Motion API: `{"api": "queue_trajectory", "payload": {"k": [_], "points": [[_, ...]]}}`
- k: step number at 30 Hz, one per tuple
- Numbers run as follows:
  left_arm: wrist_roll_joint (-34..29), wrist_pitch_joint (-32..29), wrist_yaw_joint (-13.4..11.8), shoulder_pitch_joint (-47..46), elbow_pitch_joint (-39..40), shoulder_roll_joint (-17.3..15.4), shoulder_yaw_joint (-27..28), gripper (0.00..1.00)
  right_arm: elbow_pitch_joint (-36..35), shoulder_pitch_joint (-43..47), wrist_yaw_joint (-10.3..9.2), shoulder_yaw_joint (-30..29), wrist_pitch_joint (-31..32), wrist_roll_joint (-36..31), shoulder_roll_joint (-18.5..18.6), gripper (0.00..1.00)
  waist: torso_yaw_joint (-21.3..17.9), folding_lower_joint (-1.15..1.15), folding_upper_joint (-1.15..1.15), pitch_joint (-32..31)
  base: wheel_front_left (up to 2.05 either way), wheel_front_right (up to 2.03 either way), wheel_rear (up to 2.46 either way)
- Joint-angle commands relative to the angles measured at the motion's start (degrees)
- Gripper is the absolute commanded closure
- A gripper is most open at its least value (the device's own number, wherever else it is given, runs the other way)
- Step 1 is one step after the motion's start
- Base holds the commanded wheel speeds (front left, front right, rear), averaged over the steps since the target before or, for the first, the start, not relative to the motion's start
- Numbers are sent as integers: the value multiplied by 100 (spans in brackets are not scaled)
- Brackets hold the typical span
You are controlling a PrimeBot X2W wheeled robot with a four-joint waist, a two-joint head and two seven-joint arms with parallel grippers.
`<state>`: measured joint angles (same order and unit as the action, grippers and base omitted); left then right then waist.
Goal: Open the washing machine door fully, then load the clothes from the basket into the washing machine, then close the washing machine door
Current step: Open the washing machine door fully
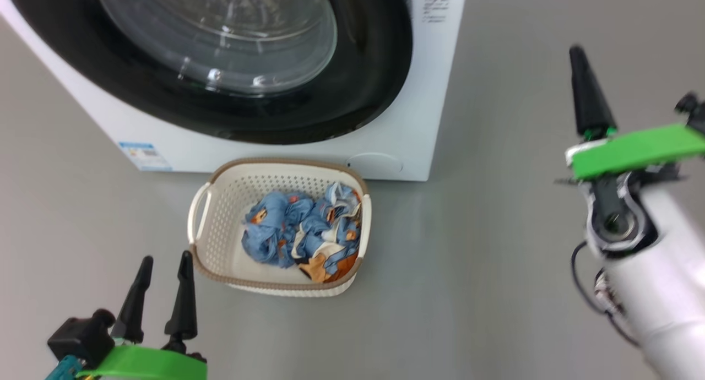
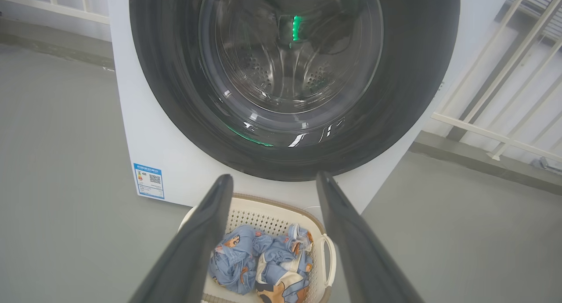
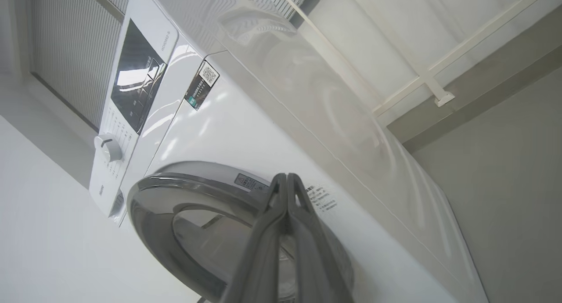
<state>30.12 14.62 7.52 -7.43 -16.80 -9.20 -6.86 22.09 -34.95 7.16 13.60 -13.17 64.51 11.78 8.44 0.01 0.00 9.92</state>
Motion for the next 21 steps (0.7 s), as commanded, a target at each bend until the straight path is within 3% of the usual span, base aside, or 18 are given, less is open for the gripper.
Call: {"api": "queue_trajectory", "payload": {"k": [1, 10, 21], "points": [[62, 38, -4, -246, 124, -84, 151, 0, -198, -283, 33, 219, 103, 384, 150, 100, 254, -1, 0, 264, 0, 0, 0], [177, 38, -3, -508, 98, -49, 27, 0, -342, -1012, 33, 641, 963, 1977, 739, 100, 539, -1, 0, 649, 0, 0, 0], [314, 38, -3, -858, 70, 8, -172, 0, 2, -1835, 33, 431, 2507, 3079, 928, 100, 799, -1, 0, 1163, 0, 0, 0]]}}
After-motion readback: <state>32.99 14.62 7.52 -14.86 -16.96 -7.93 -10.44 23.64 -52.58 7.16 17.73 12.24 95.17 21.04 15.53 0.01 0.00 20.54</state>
